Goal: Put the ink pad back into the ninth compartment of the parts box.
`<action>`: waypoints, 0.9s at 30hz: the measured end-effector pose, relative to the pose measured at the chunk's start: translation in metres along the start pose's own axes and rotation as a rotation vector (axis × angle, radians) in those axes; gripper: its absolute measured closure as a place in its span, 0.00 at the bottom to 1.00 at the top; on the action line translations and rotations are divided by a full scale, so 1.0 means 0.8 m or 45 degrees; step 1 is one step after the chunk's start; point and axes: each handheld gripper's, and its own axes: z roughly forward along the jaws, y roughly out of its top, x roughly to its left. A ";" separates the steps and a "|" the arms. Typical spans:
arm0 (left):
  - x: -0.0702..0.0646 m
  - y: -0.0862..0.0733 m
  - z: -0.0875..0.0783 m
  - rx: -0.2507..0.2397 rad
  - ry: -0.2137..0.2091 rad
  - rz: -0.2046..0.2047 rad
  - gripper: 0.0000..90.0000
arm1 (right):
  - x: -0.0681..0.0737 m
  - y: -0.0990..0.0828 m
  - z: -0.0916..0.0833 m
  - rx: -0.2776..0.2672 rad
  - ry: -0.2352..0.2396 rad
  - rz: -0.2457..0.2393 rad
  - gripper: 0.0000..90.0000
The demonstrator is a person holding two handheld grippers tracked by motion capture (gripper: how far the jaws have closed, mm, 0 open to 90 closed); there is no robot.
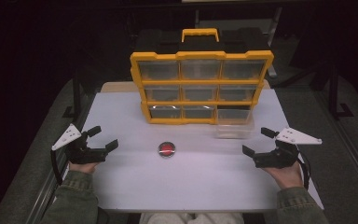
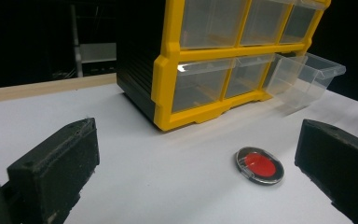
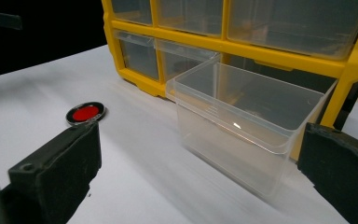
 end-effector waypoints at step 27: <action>0.002 -0.006 0.000 0.016 -0.012 -0.044 0.00 | 0.028 0.023 0.033 0.155 0.063 -0.054 0.00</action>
